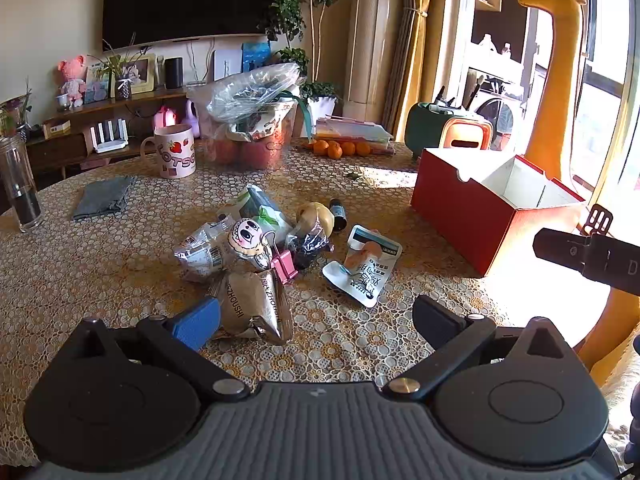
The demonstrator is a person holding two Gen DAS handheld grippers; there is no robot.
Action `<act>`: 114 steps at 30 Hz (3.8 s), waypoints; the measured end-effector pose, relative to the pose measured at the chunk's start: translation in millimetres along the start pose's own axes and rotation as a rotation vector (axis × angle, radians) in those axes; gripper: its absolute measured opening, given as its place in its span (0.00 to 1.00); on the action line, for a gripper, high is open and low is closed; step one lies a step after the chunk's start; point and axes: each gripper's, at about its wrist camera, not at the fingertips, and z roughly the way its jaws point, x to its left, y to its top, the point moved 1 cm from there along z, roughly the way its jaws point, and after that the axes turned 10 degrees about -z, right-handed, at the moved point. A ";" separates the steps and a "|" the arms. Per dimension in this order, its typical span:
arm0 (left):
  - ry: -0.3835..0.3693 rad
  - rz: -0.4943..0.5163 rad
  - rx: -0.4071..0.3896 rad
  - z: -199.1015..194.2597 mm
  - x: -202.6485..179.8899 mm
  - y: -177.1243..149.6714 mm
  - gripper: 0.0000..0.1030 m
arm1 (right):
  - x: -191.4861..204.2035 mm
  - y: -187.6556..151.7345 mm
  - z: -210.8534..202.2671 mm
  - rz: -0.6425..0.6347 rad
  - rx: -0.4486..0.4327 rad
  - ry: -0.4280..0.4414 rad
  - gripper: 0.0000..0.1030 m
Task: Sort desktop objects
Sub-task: 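Move the left tool toward the silver snack bag while the right tool approaches the white pouch, then close the left tool on the silver bag while the right tool grasps the white pouch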
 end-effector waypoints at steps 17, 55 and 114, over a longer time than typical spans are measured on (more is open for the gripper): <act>0.031 0.002 -0.033 0.4 5.1 1.7 1.00 | 3.4 0.5 3.6 -0.023 0.001 0.026 0.99; 0.051 0.022 0.026 91.4 41.3 -0.6 1.00 | 31.2 3.1 131.4 -0.239 0.097 0.189 0.99; 0.116 0.049 0.137 138.8 51.1 -7.6 0.58 | 47.3 -7.4 220.6 -0.199 0.190 0.139 0.31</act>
